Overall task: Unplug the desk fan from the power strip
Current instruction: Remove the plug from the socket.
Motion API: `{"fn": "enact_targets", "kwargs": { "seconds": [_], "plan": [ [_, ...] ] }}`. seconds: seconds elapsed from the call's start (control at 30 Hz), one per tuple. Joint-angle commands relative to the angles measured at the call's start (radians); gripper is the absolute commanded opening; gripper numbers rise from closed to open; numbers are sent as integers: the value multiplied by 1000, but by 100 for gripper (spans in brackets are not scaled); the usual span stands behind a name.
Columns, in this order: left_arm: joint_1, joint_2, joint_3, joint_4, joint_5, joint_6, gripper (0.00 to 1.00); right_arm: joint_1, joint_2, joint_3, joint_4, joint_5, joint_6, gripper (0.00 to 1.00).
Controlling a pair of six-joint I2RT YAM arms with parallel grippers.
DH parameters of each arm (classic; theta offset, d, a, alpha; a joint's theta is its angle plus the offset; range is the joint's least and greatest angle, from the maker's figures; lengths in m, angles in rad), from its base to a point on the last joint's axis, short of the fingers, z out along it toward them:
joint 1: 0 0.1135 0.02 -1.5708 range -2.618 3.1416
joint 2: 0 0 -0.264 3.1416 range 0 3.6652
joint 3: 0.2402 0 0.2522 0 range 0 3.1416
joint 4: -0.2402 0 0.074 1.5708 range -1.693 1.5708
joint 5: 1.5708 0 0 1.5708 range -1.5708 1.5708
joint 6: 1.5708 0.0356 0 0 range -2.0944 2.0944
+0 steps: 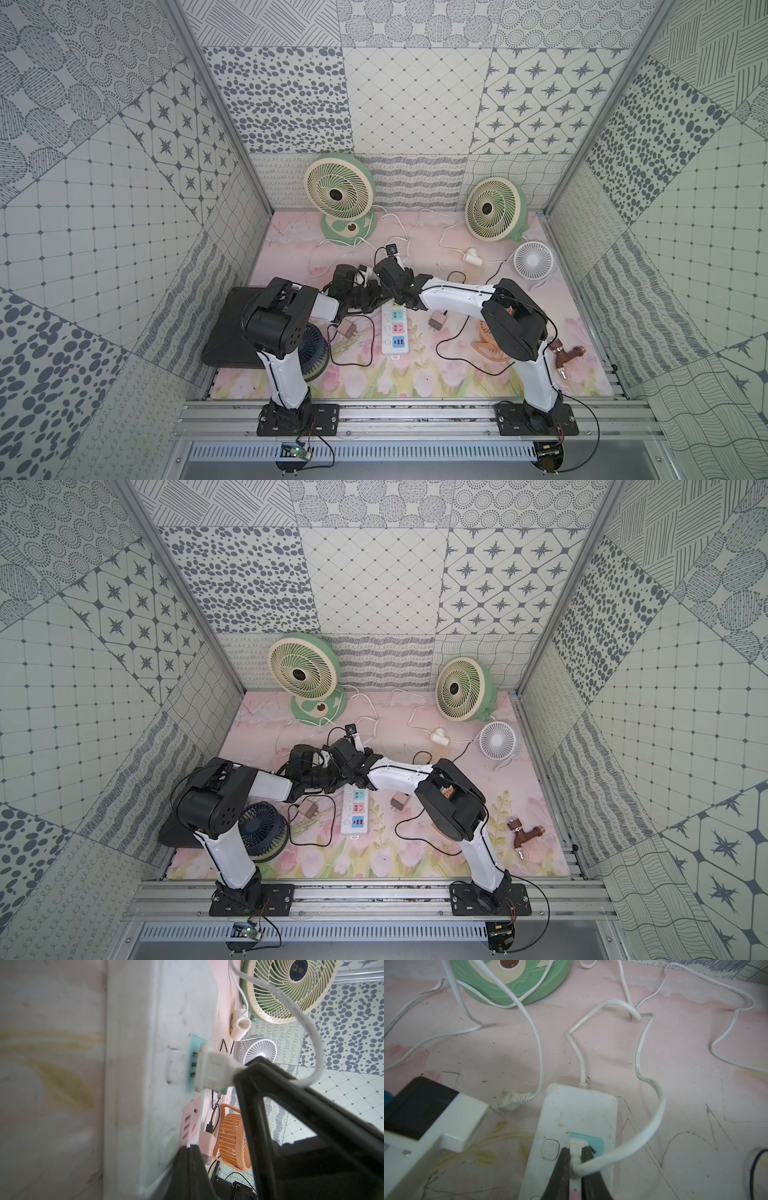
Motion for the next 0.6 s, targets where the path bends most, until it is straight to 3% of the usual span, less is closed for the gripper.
{"fn": "enact_targets", "kwargs": {
  "seconds": [0.0,0.1,0.3,0.47,0.57],
  "plan": [
    [11,4,-10,-190,-105,28,0,-44,-43,-41,52,-64,68,8],
    [11,5,-10,-189,-105,28,0,-25,-35,-20,44,-45,40,9],
    [11,5,-8,-189,-105,27,0,50,13,61,-2,107,-87,9],
    [10,-1,-12,-193,-106,29,0,-28,-33,-19,37,-42,57,9],
    [11,-2,-14,-192,-108,30,0,-33,-33,-24,48,-67,65,9]
  ]
}}
